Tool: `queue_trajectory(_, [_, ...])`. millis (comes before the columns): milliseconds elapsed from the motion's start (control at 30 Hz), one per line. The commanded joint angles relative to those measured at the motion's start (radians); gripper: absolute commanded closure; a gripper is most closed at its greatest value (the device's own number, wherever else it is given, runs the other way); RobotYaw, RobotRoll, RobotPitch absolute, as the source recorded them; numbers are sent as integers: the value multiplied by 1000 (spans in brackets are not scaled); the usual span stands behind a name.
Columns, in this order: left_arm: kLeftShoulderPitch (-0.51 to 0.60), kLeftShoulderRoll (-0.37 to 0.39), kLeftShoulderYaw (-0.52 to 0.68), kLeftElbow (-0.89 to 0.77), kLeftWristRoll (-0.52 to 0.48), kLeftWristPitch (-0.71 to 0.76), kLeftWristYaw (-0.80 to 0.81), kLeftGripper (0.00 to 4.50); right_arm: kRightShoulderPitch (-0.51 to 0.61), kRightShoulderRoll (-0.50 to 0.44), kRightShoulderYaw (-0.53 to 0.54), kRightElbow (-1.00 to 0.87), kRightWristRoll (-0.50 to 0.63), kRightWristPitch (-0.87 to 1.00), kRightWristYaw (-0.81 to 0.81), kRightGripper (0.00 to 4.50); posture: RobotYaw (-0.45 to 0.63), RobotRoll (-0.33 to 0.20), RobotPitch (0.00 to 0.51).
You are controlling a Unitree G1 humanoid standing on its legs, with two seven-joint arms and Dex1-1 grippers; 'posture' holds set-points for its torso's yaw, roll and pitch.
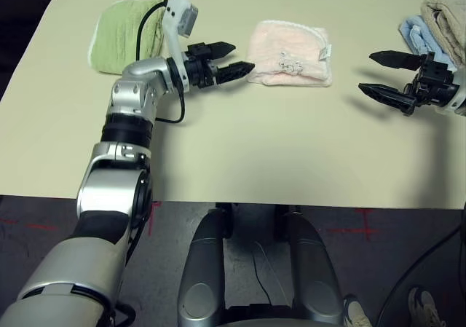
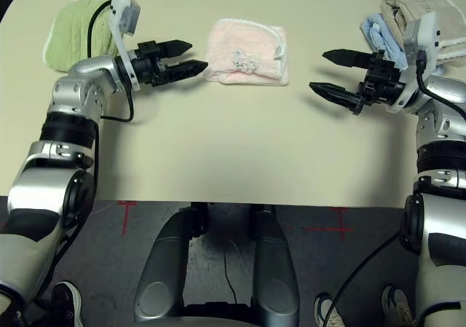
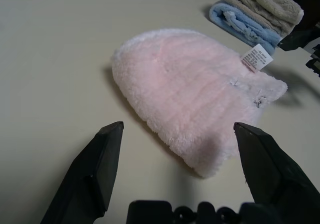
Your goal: Fold the towel and set it aside.
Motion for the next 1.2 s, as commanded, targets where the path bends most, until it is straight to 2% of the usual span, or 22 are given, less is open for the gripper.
queue_trajectory(33, [-41,3,-13,83,7,124,-54,20,29,-17,-11,-28,8,10,1,22,-40,0,401])
queue_trajectory(167, [-86,-1,-17,147,19,222,-76,20,34,-19,-11,-38,7,8,0,22,-38,0,402])
queue_trajectory(433, [-132,-46,6,184,6,323,-89,20,36,-11,-5,-50,5,-3,-1,22,-38,0,405])
queue_trajectory(933, [-162,-138,116,204,-30,306,14,20,43,-10,3,-51,-4,-9,-10,22,-37,0,406])
queue_trajectory(1200, [-172,-154,130,218,-22,313,19,20,67,-10,0,-75,0,-9,-15,22,-46,0,405])
